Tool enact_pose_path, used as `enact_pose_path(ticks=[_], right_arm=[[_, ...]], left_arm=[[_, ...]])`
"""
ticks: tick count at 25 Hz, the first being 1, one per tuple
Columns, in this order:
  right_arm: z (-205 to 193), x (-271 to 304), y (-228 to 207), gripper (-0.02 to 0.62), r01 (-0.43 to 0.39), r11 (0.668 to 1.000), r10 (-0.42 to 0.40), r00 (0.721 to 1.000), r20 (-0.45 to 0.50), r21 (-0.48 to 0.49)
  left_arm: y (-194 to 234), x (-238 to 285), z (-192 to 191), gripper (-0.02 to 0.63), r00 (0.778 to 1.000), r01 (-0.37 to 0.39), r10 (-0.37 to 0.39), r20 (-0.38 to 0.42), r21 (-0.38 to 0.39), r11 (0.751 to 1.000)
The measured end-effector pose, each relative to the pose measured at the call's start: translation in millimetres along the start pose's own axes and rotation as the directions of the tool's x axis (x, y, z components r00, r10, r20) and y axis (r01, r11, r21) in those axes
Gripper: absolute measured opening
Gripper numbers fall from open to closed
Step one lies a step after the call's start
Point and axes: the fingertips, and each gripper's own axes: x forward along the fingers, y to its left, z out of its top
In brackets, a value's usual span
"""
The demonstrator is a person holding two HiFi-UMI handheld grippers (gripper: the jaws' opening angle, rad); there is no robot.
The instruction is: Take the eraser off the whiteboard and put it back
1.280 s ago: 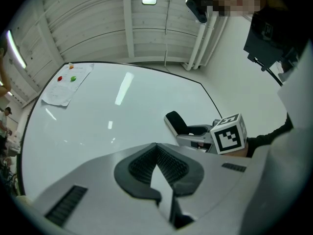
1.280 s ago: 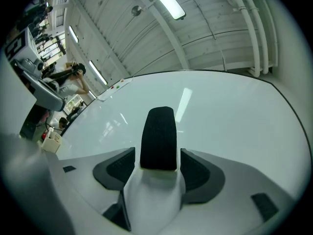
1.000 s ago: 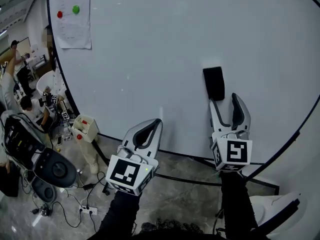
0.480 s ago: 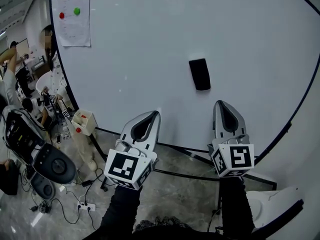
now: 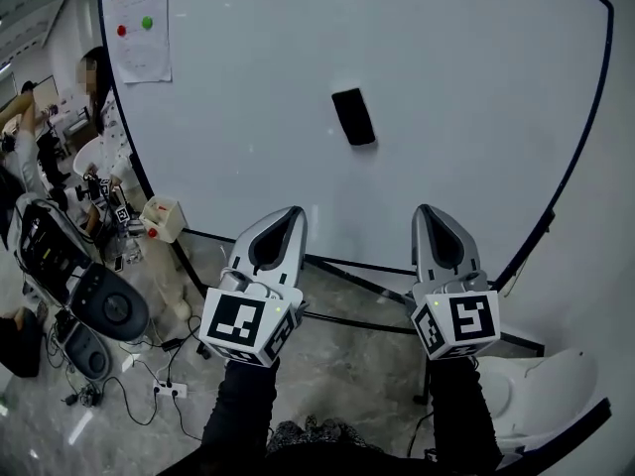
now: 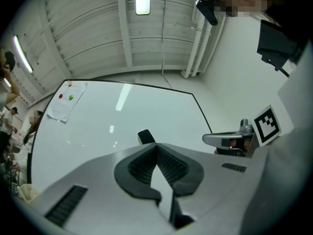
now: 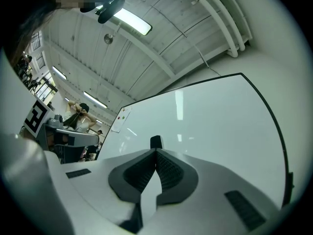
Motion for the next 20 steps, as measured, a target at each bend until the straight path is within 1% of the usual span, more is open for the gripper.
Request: enact_pose_path(ticks=[3, 6, 10, 13, 18, 20], right_arm=[[2.5, -23.2, -1.7, 0.009, -0.005, 1.0, 0.005, 1.0, -0.002, 0.023], [6.7, -44.4, -2.8, 0.009, 0.0, 1.0, 0.0, 1.0, 0.001, 0.031], [20.1, -67.4, 4.0, 0.009, -0.004, 1.0, 0.004, 1.0, 0.015, 0.031], [23.6, -84.6, 13.0, 0.009, -0.022, 0.999, 0.021, 1.0, 0.014, 0.026], [27.2, -102.6, 19.3, 0.009, -0.017, 0.999, 0.017, 1.0, 0.003, 0.047], [33.9, -107.7, 21.4, 0.009, -0.014, 0.999, 0.014, 1.0, 0.006, 0.038]], left_arm=[[-15.3, -16.3, 1.6, 0.006, 0.999, -0.027, 0.027, -0.034, -0.003, 1.0], [-31.4, -33.3, 3.0, 0.005, 1.0, -0.013, 0.013, -0.025, 0.005, 1.0], [-44.9, -59.9, 8.5, 0.006, 0.999, -0.031, 0.031, -0.03, 0.005, 0.999], [-51.4, -77.9, 3.8, 0.006, 0.997, -0.044, 0.044, -0.056, -0.011, 0.999], [-59.2, -97.7, 3.9, 0.005, 0.994, -0.053, 0.054, -0.096, 0.007, 0.999], [-60.7, -101.2, 8.1, 0.005, 0.994, -0.048, 0.049, -0.094, 0.01, 0.999]])
